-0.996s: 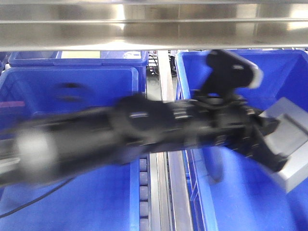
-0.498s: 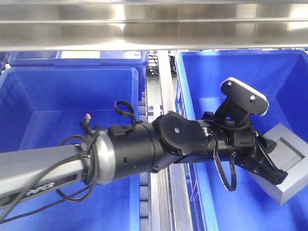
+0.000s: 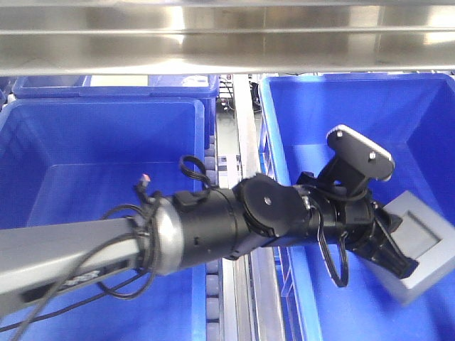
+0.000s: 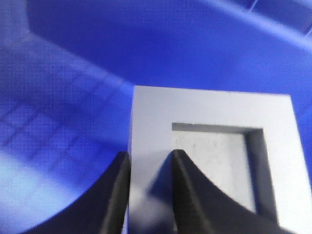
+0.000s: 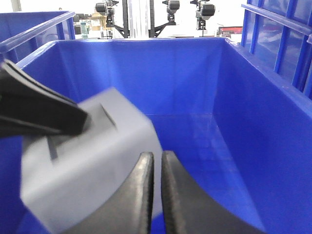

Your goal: Sort gray base to blue bin

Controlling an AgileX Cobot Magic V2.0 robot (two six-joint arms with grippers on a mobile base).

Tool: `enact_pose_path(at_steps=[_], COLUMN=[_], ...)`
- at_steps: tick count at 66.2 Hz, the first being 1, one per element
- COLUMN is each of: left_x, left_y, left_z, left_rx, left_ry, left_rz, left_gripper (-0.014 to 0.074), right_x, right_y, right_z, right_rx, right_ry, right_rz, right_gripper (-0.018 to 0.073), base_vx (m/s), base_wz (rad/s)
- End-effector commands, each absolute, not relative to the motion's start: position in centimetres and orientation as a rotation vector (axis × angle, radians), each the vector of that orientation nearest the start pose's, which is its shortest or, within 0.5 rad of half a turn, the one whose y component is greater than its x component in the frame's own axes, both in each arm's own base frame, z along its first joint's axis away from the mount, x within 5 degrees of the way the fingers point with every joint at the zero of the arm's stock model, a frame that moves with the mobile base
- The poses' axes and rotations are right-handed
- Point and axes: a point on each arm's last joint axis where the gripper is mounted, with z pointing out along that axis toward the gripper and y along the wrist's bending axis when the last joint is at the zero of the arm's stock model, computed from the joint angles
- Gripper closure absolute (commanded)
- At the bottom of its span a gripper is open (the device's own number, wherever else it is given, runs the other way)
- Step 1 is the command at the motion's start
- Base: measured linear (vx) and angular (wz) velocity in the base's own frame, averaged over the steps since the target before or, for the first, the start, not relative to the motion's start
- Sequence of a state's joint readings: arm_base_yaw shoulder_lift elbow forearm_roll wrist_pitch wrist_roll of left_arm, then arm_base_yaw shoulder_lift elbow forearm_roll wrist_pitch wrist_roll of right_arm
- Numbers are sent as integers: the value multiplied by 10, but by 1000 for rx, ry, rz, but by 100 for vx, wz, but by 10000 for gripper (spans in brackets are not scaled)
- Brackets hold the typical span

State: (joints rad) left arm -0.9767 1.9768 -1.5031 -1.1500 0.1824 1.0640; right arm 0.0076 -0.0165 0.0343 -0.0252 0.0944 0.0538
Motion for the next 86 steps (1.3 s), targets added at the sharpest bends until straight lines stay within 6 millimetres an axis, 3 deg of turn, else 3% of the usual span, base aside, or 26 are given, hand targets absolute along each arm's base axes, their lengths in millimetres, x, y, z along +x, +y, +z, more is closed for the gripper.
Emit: enact_pose_path(at_steps=[1, 64, 72, 82, 86], left_x=[248, 244, 241, 234, 230], left_y=[-391, -392, -389, -382, -379], left_z=[295, 296, 306, 326, 334], left_rx=[938, 980, 975, 982, 988], left_ry=[1774, 1780, 1759, 1718, 1699], left_rz=[-839, -877, -887, -917, -931], left_gripper=[330, 311, 379, 602, 604], right_x=[56, 56, 56, 56, 56], right_y=[0, 0, 0, 0, 0], right_z=[203, 203, 203, 203, 203], right_rx=[9, 9, 9, 9, 9], right_ry=[1505, 1505, 1505, 1505, 1505], right_rz=[15, 15, 15, 15, 15], right_gripper=[564, 564, 564, 564, 564], base_vx=[0, 0, 0, 0, 0], base_wz=[0, 0, 0, 0, 0])
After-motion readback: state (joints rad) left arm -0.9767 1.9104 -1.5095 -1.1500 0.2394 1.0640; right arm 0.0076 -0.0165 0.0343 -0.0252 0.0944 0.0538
